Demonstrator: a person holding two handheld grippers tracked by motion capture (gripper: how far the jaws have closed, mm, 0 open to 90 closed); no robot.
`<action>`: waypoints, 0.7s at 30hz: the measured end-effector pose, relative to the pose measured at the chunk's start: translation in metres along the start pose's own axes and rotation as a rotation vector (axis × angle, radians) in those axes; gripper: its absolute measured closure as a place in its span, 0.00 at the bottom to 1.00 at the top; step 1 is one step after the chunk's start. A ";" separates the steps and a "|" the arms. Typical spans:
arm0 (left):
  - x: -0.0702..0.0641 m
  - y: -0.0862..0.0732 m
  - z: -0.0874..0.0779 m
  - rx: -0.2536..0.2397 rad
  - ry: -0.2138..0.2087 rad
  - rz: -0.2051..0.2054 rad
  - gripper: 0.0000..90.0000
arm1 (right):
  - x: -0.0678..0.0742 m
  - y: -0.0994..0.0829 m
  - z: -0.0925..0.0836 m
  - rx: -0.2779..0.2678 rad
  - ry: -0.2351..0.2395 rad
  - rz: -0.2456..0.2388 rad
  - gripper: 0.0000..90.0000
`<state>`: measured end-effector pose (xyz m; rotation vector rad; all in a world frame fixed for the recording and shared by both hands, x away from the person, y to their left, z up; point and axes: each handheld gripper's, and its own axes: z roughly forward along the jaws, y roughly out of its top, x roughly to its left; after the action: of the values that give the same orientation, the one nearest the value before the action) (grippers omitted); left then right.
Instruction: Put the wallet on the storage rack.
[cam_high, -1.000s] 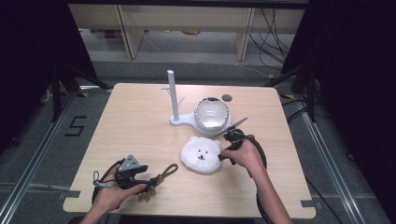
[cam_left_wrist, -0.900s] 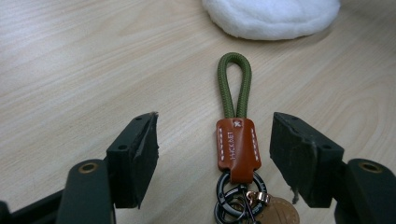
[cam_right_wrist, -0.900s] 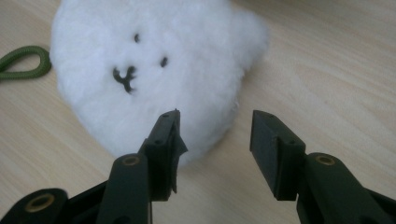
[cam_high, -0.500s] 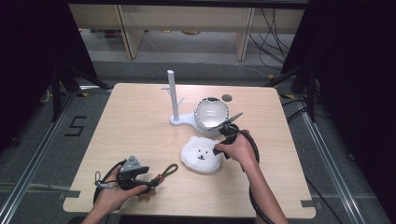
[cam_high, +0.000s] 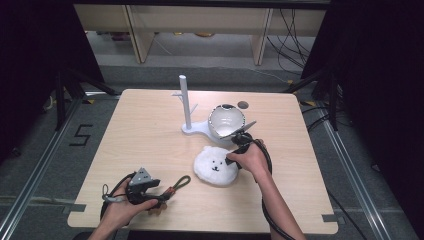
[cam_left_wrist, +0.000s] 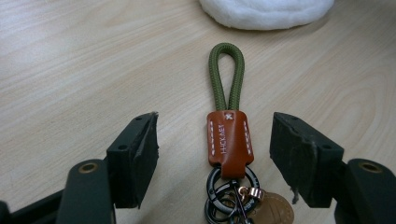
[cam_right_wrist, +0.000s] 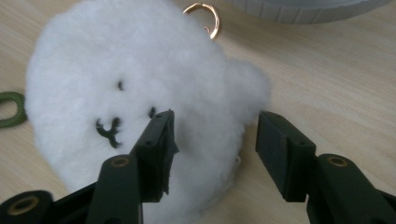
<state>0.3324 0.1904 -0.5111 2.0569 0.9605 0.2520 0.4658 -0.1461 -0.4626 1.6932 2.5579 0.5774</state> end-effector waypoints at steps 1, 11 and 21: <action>0.001 0.000 -0.001 0.006 0.000 0.006 0.35 | 0.001 0.000 0.002 0.025 -0.014 0.006 0.57; 0.000 -0.001 0.000 -0.010 -0.004 -0.011 0.35 | 0.003 0.001 0.005 0.012 0.006 -0.093 0.87; 0.003 -0.002 -0.002 -0.002 0.010 0.008 0.36 | 0.010 -0.007 -0.022 -0.167 0.036 -0.272 0.91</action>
<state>0.3325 0.1947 -0.5116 2.0601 0.9575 0.2677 0.4510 -0.1459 -0.4423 1.2676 2.6168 0.7815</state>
